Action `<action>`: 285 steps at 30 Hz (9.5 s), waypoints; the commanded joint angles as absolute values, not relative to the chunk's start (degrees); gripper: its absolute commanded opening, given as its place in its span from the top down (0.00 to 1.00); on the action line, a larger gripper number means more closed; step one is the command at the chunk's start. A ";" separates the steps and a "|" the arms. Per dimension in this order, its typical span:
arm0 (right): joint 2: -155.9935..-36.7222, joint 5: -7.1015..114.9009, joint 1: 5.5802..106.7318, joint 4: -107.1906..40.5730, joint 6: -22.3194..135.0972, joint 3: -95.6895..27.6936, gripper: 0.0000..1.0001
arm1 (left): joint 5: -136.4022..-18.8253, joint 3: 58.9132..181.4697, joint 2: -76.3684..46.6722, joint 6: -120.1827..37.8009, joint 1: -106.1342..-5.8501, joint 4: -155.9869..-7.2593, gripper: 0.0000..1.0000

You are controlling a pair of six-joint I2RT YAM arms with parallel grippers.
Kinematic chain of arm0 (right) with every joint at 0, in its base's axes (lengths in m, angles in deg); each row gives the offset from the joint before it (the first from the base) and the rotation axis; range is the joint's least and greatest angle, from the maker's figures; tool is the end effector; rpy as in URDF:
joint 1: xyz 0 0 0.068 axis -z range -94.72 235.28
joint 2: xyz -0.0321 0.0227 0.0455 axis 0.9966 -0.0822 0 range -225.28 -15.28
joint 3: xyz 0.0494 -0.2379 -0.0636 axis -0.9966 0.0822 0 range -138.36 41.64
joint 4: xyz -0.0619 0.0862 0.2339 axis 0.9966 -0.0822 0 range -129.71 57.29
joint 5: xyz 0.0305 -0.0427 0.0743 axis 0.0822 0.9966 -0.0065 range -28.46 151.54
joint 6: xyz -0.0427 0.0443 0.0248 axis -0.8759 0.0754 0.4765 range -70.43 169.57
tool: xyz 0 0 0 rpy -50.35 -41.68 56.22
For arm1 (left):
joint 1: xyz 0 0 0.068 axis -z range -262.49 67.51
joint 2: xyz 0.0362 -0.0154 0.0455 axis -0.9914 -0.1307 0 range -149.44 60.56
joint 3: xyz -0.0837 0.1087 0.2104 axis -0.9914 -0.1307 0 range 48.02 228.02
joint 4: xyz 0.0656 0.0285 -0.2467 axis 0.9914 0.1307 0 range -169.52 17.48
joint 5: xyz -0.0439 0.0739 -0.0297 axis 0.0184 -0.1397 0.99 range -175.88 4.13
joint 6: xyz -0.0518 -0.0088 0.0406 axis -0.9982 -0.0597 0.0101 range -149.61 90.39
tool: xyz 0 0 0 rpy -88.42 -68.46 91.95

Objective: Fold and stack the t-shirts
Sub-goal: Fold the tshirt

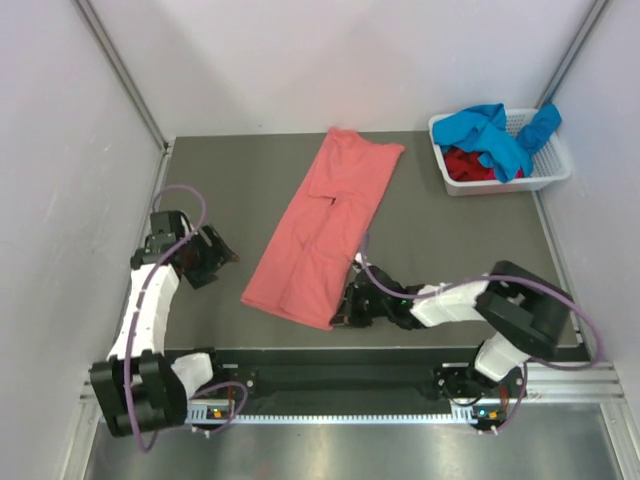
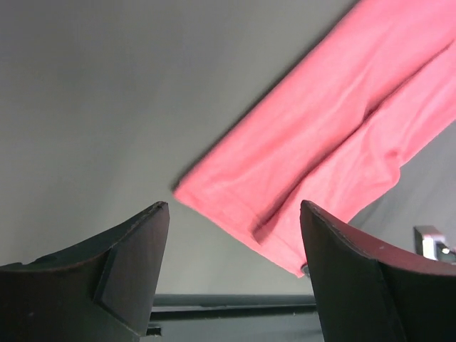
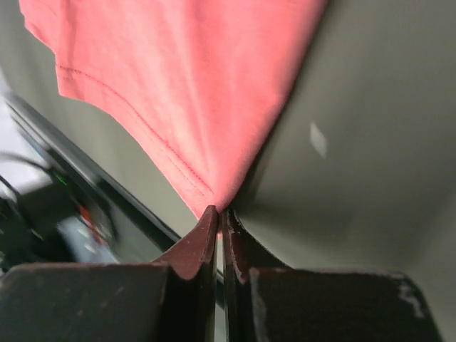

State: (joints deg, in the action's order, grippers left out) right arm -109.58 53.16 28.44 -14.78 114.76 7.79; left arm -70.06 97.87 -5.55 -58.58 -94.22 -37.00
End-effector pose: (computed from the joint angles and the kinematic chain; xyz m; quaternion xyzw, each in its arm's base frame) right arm 0.1586 0.2567 0.0899 0.0371 0.9127 0.3836 0.1360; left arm 0.2322 0.0336 0.2181 -0.2970 0.9073 -0.1709 0.2437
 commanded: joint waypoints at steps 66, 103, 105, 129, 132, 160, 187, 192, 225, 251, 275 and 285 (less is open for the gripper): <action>-97.08 35.35 64.98 -60.66 74.01 -13.88 1.00 | -71.38 121.39 -35.99 -70.66 -59.28 -41.20 1.00; -128.03 26.47 75.52 -63.48 69.17 -39.22 0.95 | -63.11 147.33 -63.54 -66.44 -65.27 -41.11 1.00; -128.74 26.03 75.79 -63.39 69.09 -40.01 0.87 | -62.76 147.51 -63.89 -66.53 -65.35 -41.55 0.99; -112.40 53.96 62.11 -67.62 70.56 -32.20 0.53 | -70.67 129.59 -42.09 -62.57 -51.85 -49.45 0.54; -113.97 55.65 58.75 -66.29 72.68 -31.93 0.55 | -70.76 127.66 -45.08 -65.63 -49.71 -52.18 0.54; -129.79 65.41 56.45 -65.49 72.78 -45.80 0.60 | -73.31 117.98 -49.13 -69.25 -48.92 -56.32 0.58; -119.17 59.52 54.53 -64.62 77.25 -38.54 0.67 | -70.41 129.24 -44.65 -64.94 -56.83 -49.37 0.52; -120.12 61.18 52.24 -59.00 79.28 -35.71 0.76 | -71.11 127.65 -42.63 -65.82 -57.18 -49.72 0.52; -136.49 66.55 56.63 -64.87 69.54 -63.13 0.65 | -65.84 126.24 -44.11 -64.50 -58.23 -55.69 0.44; -129.00 53.19 67.26 -54.68 65.41 -40.27 0.67 | -57.66 150.32 -71.54 -63.01 -63.86 -53.50 0.62; -116.88 24.98 64.97 -45.11 75.24 -13.66 0.77 | -58.80 109.02 -46.49 -70.58 -61.31 -65.55 0.65; -111.27 29.54 68.94 -48.17 70.94 -7.91 0.80 | -63.47 107.70 -43.51 -63.89 -60.87 -57.64 0.66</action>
